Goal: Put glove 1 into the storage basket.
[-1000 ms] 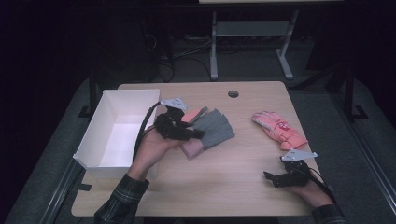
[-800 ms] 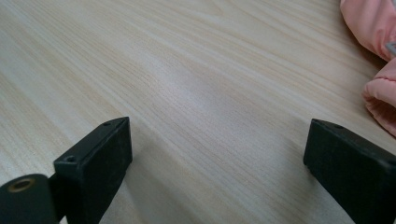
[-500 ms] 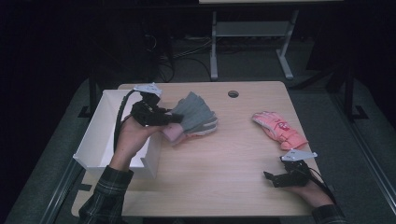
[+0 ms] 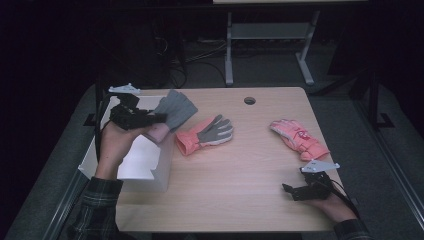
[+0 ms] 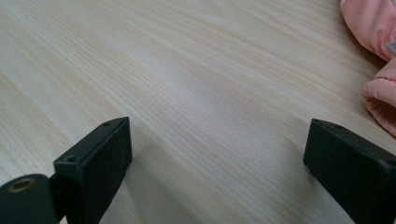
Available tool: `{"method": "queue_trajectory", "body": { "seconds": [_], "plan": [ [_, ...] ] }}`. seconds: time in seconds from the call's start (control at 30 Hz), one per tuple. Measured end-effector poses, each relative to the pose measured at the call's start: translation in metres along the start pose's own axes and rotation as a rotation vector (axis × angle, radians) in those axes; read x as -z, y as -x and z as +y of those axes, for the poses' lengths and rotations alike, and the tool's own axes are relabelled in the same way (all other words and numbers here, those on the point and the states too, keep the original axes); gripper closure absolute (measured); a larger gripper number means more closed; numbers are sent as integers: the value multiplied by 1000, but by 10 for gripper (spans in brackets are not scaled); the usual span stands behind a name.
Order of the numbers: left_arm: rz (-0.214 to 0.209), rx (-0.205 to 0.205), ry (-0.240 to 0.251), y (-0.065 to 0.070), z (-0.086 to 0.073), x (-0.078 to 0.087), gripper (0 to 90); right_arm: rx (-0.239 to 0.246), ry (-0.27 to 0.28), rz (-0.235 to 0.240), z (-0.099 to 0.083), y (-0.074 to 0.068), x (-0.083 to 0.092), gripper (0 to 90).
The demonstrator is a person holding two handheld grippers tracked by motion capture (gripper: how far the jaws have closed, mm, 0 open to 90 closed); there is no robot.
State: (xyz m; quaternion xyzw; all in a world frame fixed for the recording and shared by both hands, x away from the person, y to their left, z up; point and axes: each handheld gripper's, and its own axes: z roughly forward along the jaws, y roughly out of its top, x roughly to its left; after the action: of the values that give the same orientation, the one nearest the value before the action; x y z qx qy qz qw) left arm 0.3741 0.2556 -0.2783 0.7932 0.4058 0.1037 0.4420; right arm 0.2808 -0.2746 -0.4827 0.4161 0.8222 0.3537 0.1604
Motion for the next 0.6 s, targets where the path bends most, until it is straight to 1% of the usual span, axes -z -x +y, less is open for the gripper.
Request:
{"method": "queue_trajectory", "body": {
  "seconds": [0.1, 0.17, 0.27, 0.37, 0.43, 0.5, 0.6],
  "plan": [
    [32, 19, 8, -10, -6, 7, 685, 0, 0, 0, 0, 0, 0, 72],
    [38, 23, 8, -13, -7, 8, 685, 1, -1, 1, 0, 0, 0, 72],
    [67, 52, 16, -23, -13, 13, 685, 0, 0, 0, 0, 0, 0, 72],
    [109, 78, 21, -34, -19, 17, 685, 0, 0, 0, 0, 0, 0, 72],
    [131, 92, 19, -39, -24, 17, 685, 1, 0, 0, 0, 0, 0, 72],
    [148, 95, 12, -44, -28, 17, 685, 1, -2, 0, 0, 0, 0, 72],
    [175, 118, 7, -52, -36, 13, 685, -1, -2, 0, 0, 0, 0, 68]
  ]
}}
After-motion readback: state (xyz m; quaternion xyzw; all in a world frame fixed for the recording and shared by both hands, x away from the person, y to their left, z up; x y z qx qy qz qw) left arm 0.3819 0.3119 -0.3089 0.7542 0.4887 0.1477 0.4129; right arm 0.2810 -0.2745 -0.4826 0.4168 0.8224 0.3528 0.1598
